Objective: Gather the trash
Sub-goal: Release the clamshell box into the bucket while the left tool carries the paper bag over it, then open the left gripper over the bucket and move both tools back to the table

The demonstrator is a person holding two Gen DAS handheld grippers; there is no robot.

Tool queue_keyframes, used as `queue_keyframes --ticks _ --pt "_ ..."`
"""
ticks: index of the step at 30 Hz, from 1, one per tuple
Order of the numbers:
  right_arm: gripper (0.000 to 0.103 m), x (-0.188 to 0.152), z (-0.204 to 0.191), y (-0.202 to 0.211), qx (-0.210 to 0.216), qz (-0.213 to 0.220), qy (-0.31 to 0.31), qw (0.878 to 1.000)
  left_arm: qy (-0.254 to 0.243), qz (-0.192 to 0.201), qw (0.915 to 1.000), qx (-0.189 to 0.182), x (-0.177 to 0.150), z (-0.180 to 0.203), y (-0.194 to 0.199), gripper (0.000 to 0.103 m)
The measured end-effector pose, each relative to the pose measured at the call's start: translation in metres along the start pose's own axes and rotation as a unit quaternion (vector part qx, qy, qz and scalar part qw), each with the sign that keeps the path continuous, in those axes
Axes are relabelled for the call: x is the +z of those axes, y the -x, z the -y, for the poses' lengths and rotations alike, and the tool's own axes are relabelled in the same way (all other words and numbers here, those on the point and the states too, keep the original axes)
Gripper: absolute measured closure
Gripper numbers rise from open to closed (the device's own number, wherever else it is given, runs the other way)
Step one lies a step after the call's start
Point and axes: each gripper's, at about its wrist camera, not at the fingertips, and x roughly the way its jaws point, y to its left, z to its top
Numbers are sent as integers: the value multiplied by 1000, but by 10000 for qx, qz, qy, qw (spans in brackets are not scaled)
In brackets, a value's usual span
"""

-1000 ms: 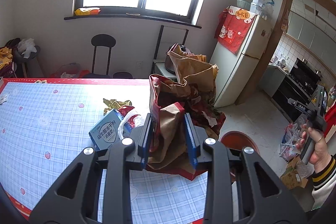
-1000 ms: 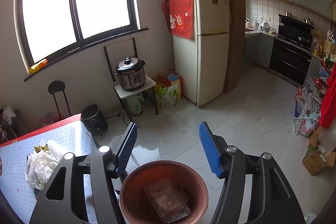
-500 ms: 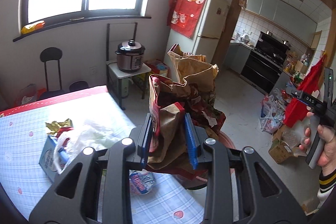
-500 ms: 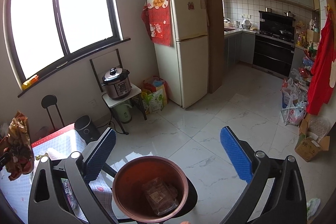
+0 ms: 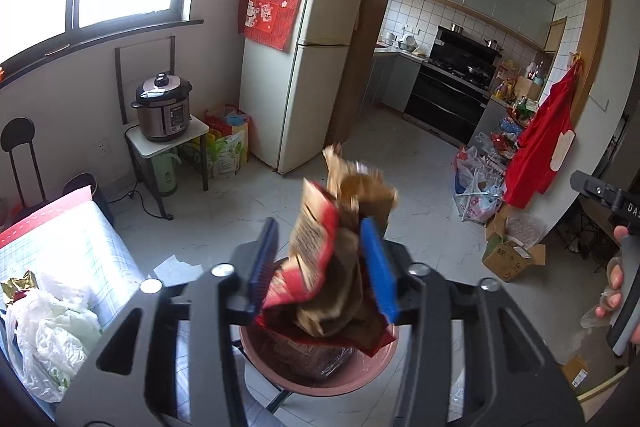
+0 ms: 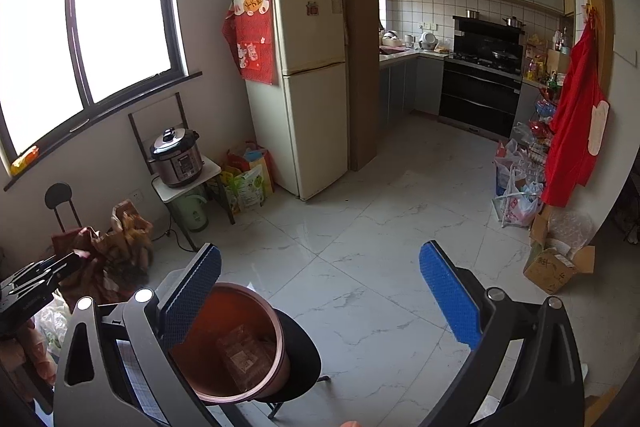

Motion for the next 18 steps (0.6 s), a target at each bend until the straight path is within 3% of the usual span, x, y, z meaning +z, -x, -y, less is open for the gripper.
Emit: queue_keyframes --ticks 3,6,9,12,13,18 --pt "5 -1 -1 -2 51 -18 -34 10000 10 208 9998 -7 4 -3 12 40" --pt "5 -4 -11 -4 118 -56 9 9999 -57 271 9993 236 2 -13 30 39" --pt "6 -5 -23 -5 231 -99 31 9997 95 392 9980 490 -3 -32 55 17" --pt "6 -8 -40 -5 340 -135 67 9993 194 426 9961 748 -7 -54 83 15" --pt "6 -9 -46 -6 371 -160 87 9991 228 407 9952 864 -9 -62 92 5" --pt "6 -21 -81 -6 543 -315 234 9978 466 337 9896 1318 -22 -100 132 6"
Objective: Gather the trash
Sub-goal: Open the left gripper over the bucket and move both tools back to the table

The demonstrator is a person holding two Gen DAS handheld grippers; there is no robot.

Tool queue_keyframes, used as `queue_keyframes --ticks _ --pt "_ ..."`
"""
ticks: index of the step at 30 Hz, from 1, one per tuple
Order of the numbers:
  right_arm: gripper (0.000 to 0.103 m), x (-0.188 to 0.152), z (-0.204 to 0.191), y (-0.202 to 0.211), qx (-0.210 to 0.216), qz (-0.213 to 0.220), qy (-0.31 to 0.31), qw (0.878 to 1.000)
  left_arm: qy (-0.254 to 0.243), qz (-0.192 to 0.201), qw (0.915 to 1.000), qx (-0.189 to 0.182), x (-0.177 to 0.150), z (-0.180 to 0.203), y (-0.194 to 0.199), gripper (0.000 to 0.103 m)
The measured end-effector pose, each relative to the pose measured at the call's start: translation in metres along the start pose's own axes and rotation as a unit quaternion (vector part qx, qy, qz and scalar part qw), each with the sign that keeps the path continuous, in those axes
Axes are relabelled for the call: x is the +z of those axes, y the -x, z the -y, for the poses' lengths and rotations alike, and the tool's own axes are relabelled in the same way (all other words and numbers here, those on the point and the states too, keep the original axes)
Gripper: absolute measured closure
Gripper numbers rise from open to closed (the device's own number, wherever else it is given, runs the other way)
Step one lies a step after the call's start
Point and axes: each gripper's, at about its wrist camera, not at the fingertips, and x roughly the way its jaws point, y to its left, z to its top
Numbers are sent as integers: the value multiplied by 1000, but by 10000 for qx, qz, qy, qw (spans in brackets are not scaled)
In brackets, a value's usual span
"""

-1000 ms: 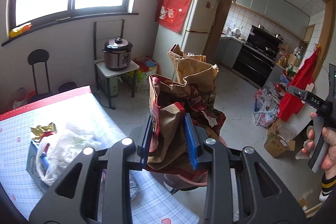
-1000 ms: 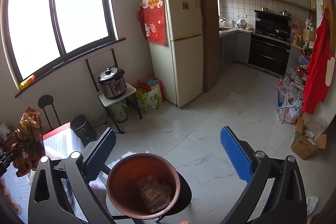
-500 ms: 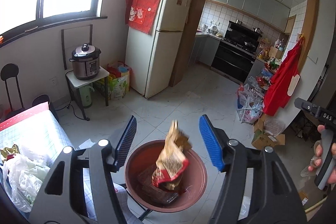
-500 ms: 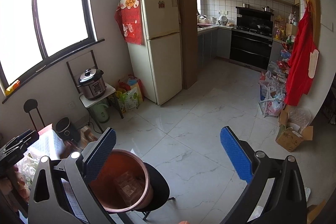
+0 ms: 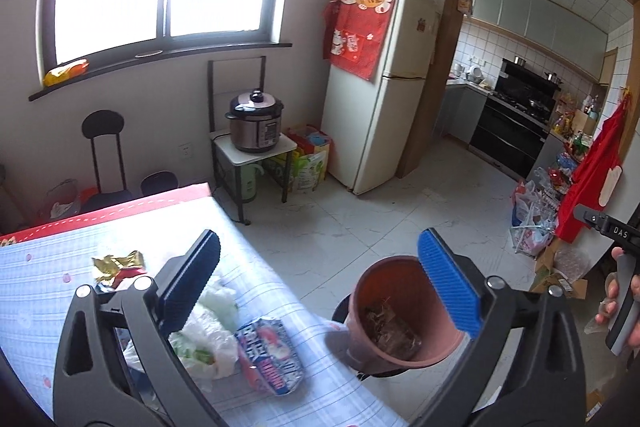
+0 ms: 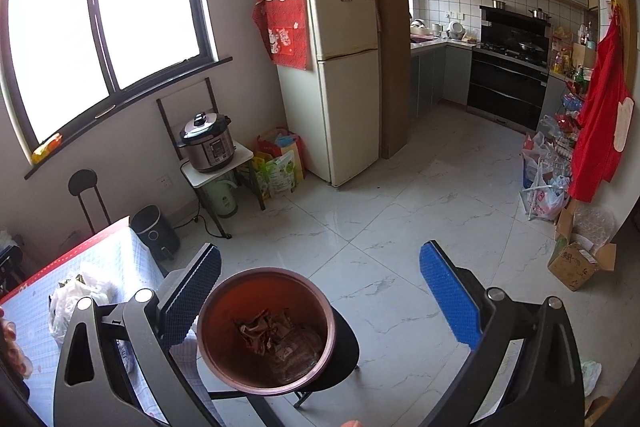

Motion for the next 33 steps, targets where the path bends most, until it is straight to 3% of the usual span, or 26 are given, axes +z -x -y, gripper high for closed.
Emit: queue_keyframes --ticks 9,14,20,26,33 --pt "6 -37 -57 -15 285 -530 267 9978 498 -10 9963 701 -25 -81 54 6" --pt "6 -54 -86 -23 396 -811 373 9952 1004 -8 9889 1091 -51 -130 85 6" --pt "6 -68 -119 -27 618 -967 663 9912 1754 166 9678 1800 -95 -185 125 6" --pt "6 -74 -167 -39 909 -1145 1024 9839 2334 -35 9439 2334 -140 -235 151 6" --pt "6 -97 -264 -55 1605 -1167 2081 9578 2716 -64 9241 2689 -176 -279 181 6"
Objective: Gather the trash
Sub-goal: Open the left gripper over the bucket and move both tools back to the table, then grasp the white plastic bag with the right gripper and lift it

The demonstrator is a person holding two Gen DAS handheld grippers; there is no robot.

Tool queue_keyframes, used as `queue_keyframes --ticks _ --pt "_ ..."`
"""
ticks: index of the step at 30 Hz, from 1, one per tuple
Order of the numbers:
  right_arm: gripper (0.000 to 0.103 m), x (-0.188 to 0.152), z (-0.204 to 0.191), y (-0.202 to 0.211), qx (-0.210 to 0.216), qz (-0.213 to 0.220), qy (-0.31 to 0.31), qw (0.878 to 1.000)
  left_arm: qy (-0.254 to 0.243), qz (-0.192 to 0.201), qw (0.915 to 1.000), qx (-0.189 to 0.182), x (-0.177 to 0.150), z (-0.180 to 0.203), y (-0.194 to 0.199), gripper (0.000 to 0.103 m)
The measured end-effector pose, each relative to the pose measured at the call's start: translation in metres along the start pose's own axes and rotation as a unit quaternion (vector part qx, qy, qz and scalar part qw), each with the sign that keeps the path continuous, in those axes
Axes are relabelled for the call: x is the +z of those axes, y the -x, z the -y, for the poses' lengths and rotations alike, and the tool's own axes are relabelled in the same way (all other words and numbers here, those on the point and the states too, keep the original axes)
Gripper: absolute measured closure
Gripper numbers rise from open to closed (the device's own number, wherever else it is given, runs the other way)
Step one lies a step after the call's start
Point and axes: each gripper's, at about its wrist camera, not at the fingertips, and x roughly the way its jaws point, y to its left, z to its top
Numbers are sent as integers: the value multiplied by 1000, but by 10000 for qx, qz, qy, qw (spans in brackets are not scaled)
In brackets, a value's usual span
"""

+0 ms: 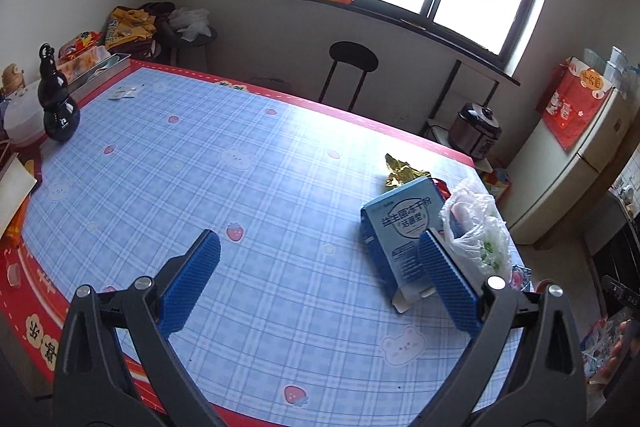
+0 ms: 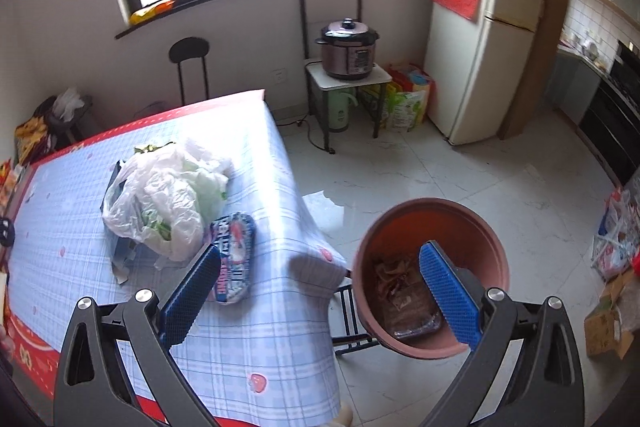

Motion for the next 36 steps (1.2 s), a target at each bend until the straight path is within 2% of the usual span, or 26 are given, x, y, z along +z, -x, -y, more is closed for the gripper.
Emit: queue_keyframes --ticks 5,9,11,14,18,20,23,24,27,30,36 --pt "6 11 -77 -44 550 -22 864 9947 227 -75 9996 175 -7 -37 -5 6" --pt "6 8 -136 -92 570 -418 1798 9812 352 -151 9988 300 -11 -63 -8 6" --pt "6 -1 -162 -115 355 -624 2451 9668 415 -184 9983 353 -12 -75 -8 6" --pt "6 -12 -186 -141 91 -802 3097 9474 481 -204 9976 461 -12 -92 -8 6" --pt "6 -17 -202 -163 -308 -876 3394 9360 602 -245 9961 594 -14 -113 -7 6" --pt "7 -17 -204 -165 -405 -857 3321 9385 636 -270 9956 631 -14 -120 -7 6" --pt "44 -13 -199 -162 -284 -912 3147 9444 666 -294 9953 642 -13 -125 -10 6" --pt "51 -12 -199 -159 -267 -911 3117 9454 674 -307 9953 626 -13 -125 -11 6" --pt "65 -8 -193 -142 21 -889 2895 9530 671 -326 9959 519 -11 -119 -17 6" --pt "70 -7 -189 -119 347 -829 2645 9602 536 -342 9973 379 -7 -103 -21 6" --pt "73 -4 -172 -71 865 -582 1978 9747 196 -388 9990 117 -2 -68 -29 6"
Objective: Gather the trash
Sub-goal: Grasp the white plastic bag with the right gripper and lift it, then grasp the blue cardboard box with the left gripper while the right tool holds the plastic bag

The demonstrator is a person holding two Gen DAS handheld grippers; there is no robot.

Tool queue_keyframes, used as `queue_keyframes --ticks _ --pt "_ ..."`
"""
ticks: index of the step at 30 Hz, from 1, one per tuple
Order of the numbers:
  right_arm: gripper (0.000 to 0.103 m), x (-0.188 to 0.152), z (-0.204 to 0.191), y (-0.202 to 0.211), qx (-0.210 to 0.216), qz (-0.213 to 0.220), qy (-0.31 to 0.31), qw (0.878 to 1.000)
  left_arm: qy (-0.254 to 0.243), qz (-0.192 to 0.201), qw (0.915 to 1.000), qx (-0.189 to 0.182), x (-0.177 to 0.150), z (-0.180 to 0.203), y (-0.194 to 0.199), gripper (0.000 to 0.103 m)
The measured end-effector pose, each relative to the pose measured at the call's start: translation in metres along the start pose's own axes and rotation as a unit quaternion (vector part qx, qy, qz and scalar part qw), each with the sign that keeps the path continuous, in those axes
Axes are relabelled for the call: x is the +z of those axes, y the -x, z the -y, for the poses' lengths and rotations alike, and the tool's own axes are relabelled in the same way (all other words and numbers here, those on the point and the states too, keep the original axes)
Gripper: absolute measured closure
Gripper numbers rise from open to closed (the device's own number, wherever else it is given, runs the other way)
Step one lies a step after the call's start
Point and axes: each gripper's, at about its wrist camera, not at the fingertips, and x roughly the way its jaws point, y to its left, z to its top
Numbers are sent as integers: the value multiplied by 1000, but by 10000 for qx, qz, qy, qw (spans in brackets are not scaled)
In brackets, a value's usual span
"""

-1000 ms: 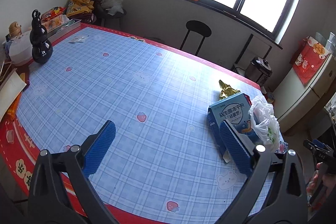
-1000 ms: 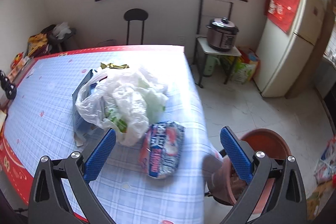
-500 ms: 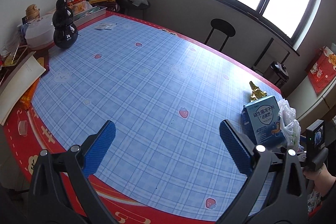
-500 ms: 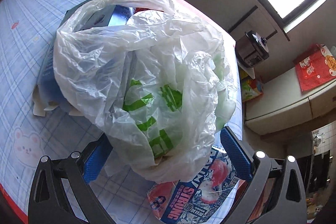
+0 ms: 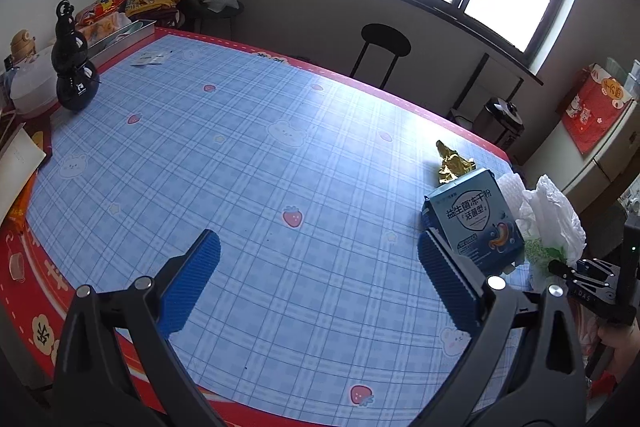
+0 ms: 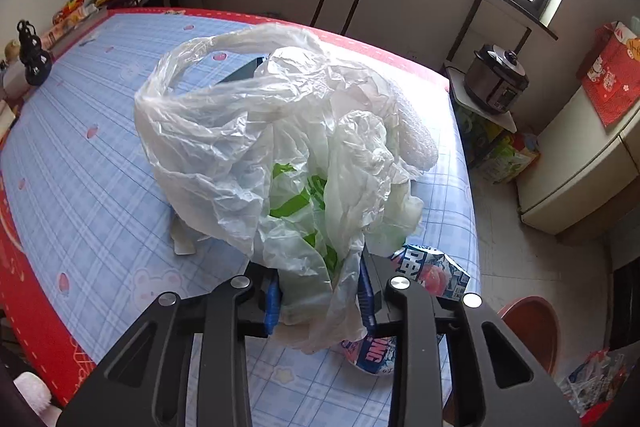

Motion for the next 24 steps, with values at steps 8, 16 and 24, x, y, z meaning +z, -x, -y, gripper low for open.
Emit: queue_keyframes --ticks 8,16,24 --pt "74 -11 47 56 140 672 -1227 9901 -331 -182 9989 -275 0 42 -10 6" --pt "74 -33 86 80 -18 830 -1704 9819 -1448 -175 9886 -362 -19 121 -34 6" --pt "74 -67 114 93 -178 806 -2162 9729 -2636 -63 9629 -572 -72 217 -81 6"
